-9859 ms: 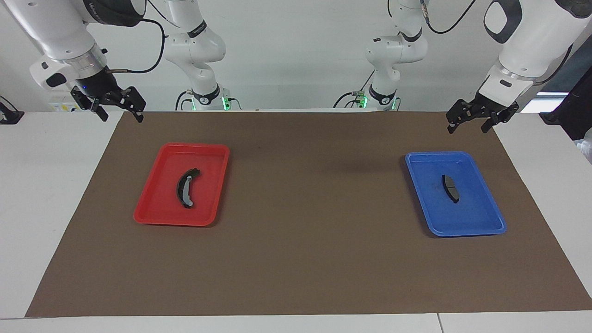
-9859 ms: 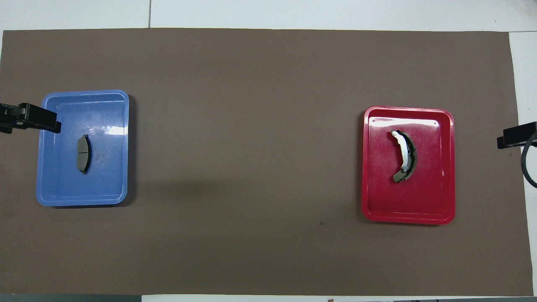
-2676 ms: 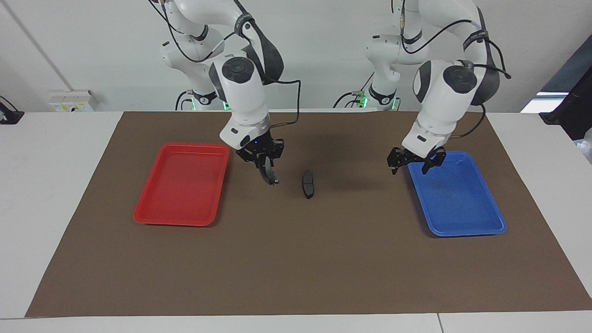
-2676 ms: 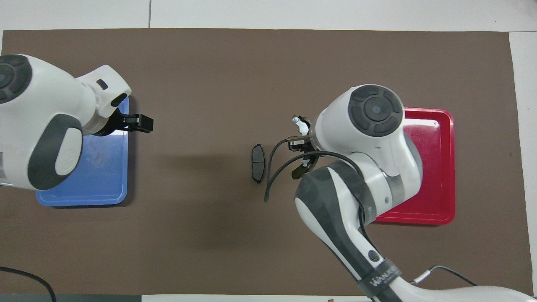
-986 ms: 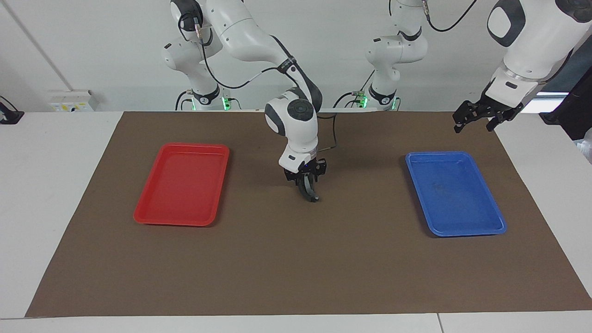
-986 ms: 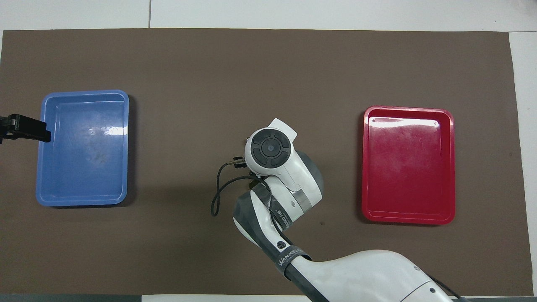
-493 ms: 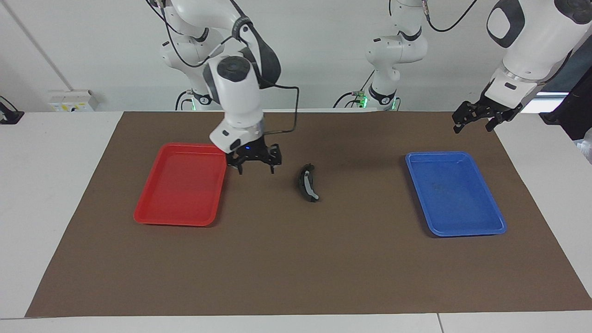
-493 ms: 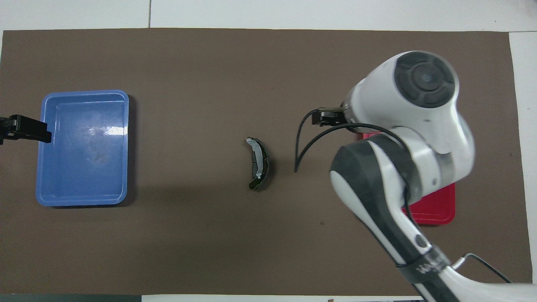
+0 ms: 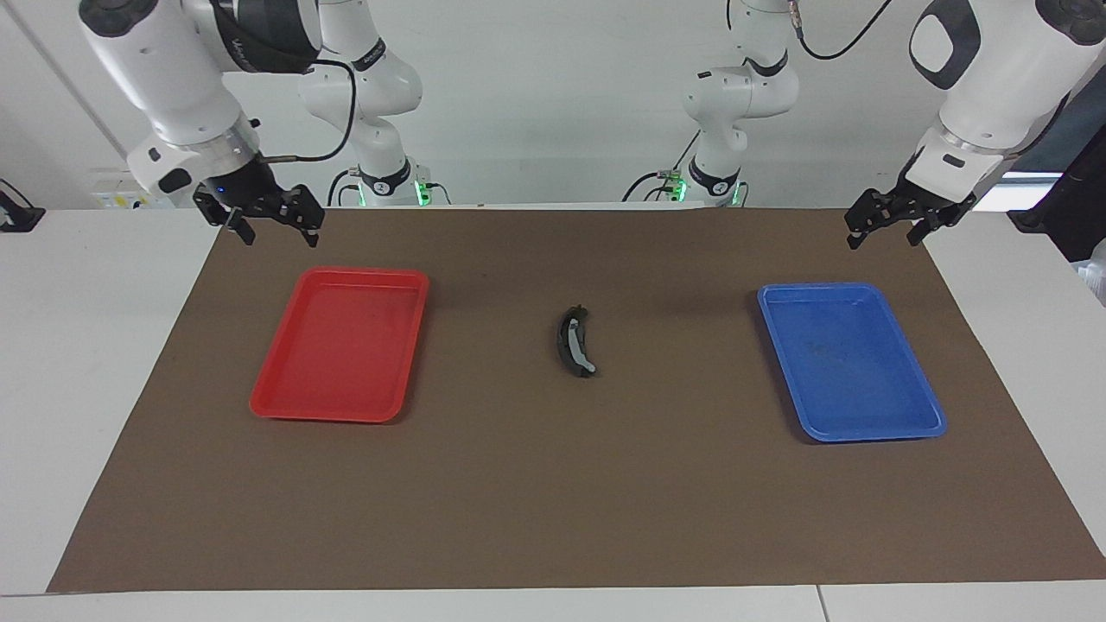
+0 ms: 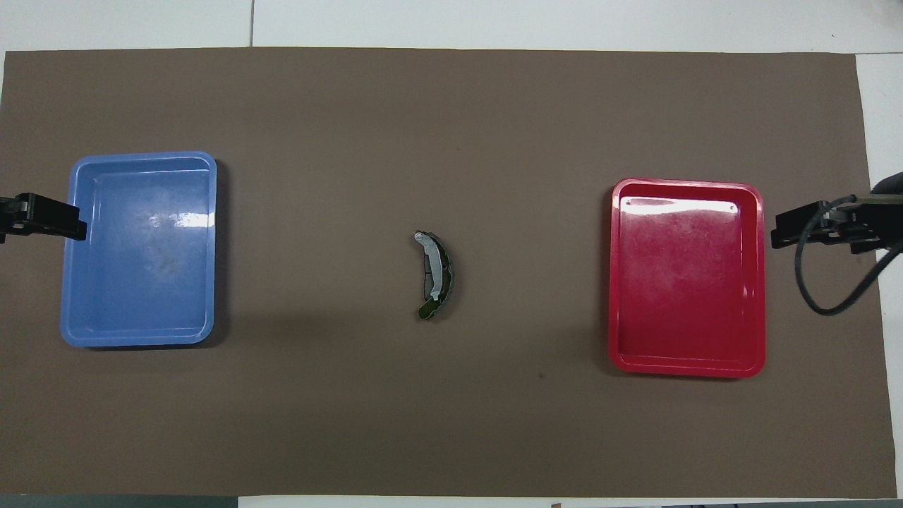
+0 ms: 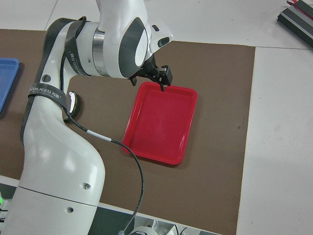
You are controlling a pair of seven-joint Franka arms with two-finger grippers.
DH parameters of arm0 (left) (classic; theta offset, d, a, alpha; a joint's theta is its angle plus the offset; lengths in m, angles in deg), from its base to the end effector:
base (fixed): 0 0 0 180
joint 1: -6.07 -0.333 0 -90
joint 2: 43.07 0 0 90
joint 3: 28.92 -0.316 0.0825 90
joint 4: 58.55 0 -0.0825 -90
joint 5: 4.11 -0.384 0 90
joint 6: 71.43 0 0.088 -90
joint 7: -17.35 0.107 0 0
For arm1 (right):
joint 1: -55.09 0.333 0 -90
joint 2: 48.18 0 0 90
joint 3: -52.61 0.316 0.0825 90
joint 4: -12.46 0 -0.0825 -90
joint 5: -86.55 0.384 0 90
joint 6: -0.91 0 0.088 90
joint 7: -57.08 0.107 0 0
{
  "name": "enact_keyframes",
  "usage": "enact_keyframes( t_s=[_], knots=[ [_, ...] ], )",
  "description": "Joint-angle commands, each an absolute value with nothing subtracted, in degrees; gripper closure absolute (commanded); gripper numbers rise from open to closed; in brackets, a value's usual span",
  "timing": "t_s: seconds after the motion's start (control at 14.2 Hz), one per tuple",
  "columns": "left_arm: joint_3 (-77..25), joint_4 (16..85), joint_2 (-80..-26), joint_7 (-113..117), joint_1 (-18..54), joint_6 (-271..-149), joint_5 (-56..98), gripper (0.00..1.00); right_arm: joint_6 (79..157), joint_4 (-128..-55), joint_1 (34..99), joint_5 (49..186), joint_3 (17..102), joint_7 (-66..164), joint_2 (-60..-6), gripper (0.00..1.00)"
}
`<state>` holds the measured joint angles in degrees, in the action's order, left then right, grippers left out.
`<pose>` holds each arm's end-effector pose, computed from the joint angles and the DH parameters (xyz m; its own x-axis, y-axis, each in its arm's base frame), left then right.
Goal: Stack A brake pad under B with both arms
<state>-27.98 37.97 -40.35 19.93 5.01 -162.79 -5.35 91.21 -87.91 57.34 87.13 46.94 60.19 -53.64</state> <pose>0.5394 0.0032 0.5988 0.9981 -0.0434 -0.0435 -0.0443 -0.9988 -0.0204 0.5200 -0.0322 0.5908 0.9903 -0.1124 -0.0818 -0.1140 -0.9934 -0.0151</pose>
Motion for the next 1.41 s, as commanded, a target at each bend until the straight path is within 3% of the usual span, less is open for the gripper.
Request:
enact_keyframes(
  t_s=[0.0,0.21,1.34],
  knots=[
    [-27.77,39.45,-38.85,20.25,4.57,-162.49,-6.13,0.01,90.22,-88.62,54.04,86.99,47.95,59.72,-53.54,0.0],
    [-27.77,39.45,-38.85,20.34,4.66,-162.49,-6.13,0.01,81.88,-79.14,52.98,87.25,46.65,59.54,-50.74,0.0],
    [-27.77,39.45,-38.85,20.34,4.57,-162.49,-6.13,0.01,87.75,-82.81,53.15,85.5,45.05,51.37,-52.22,0.0]
  ],
)
